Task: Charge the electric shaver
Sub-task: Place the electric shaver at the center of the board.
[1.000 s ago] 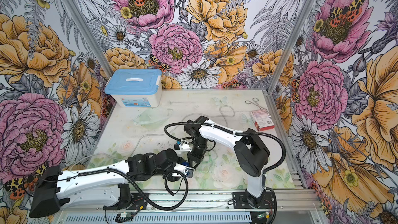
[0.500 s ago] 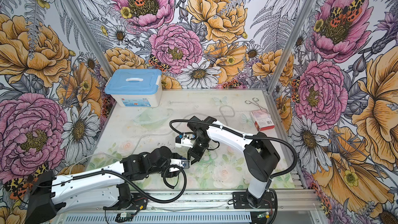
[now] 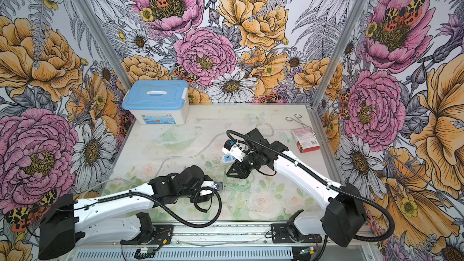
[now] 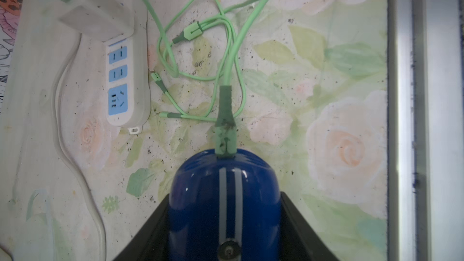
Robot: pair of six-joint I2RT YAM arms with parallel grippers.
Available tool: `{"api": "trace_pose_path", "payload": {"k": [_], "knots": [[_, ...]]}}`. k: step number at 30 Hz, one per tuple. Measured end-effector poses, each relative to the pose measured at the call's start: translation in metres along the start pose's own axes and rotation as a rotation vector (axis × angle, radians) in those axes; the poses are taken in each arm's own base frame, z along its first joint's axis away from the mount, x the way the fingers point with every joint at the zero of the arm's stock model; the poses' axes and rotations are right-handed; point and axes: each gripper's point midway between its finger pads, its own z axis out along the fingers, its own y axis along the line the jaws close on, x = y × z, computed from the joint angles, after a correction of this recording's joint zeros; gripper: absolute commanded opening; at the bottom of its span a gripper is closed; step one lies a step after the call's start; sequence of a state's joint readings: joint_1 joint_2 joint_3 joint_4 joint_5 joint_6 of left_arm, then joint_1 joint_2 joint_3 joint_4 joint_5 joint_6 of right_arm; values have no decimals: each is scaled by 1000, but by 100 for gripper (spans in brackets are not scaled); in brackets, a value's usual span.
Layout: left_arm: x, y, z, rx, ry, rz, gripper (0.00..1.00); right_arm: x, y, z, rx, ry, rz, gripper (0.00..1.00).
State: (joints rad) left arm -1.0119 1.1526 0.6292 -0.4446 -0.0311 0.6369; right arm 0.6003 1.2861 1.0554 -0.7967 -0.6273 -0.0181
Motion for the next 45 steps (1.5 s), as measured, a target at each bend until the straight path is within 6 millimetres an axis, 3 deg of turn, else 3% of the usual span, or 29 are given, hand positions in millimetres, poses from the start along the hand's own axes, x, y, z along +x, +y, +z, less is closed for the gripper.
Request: {"api": "trace_pose_path", "payload": {"k": [5,12,23,26,28,31,36,38,40,43,45], "knots": [[16,0,20,51,97,-3,0,-2,-47,-16,201,-101,100,33],[14,2,39,110,162,23,0,-1,-106,-45,436,-284,267,36],[19,2,60,161,224,52,1,19,-135,-96,622,-508,398,38],[17,4,62,164,225,51,30,22,-141,-108,655,-547,429,39],[16,4,63,168,228,50,66,23,-145,-111,666,-559,446,39],[16,3,64,176,233,55,96,27,-150,-114,681,-563,471,40],[12,5,64,172,223,44,99,32,-159,-122,716,-582,517,46],[12,7,63,168,220,29,99,35,-164,-126,740,-590,538,64],[11,9,58,158,207,5,99,37,-169,-130,771,-592,545,67],[4,25,40,93,136,-79,99,44,-183,-135,842,-583,564,70],[-6,50,17,2,40,-180,99,52,-194,-138,911,-564,580,72]]}}
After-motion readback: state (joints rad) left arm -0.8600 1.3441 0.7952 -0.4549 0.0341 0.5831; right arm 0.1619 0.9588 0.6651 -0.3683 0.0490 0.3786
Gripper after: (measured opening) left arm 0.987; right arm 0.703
